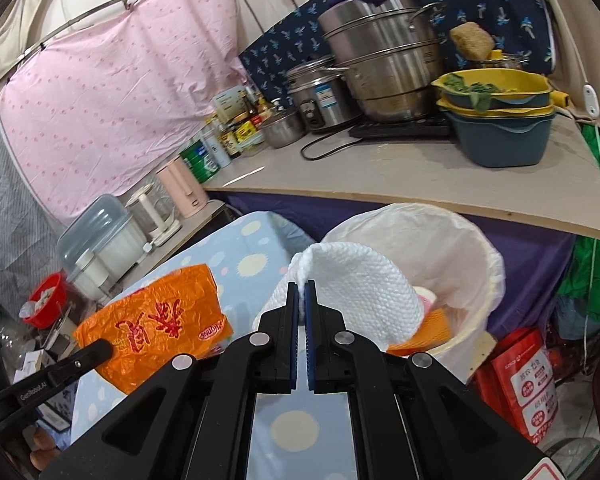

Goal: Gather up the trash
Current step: 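Carry the held orange bag and paper towel over the white bin, then open both tools to drop the bag and paper towel into the bin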

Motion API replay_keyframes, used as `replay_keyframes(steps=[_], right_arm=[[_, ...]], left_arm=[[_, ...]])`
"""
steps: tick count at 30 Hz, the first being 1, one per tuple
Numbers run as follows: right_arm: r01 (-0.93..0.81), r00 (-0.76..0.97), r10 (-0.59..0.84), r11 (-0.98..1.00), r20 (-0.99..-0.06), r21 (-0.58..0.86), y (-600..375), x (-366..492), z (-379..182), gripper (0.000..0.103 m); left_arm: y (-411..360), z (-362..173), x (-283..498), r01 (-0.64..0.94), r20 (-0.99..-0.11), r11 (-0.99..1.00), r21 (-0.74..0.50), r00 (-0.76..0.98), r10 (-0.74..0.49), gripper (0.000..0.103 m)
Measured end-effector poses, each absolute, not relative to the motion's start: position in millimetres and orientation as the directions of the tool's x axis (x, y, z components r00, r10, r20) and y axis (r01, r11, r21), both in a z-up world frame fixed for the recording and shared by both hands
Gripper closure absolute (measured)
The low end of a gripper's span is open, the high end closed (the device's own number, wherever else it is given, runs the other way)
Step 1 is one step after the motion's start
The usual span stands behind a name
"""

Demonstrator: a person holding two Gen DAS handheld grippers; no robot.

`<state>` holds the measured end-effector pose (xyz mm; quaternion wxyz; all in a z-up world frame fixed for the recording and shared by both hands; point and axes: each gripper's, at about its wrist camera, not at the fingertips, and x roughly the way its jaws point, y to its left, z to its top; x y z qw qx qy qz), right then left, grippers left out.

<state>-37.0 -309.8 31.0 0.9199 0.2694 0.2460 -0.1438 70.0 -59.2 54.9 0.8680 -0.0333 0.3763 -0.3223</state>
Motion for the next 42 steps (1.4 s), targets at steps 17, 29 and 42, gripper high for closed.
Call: replay_keyframes(steps=[17, 29, 42], right_arm=[[0.486, 0.795, -0.196, 0.772, -0.574, 0.410, -393, -23, 16, 0.099], [0.508, 0.763, -0.187, 0.766, -0.619, 0.395, -397, -7, -9, 0.092], [0.493, 0.780, -0.183, 0.769, -0.599, 0.407, -387, -9, 1, 0.079]], left_arm=[[-197, 43, 84, 0.638, -0.670, 0.724, -0.263, 0.420, -0.613, 0.095], [-238, 14, 93, 0.651, -0.717, 0.717, -0.248, 0.374, -0.588, 0.092], [-217, 19, 100, 0.611, -0.708, 0.758, -0.230, 0.429, -0.561, 0.056]])
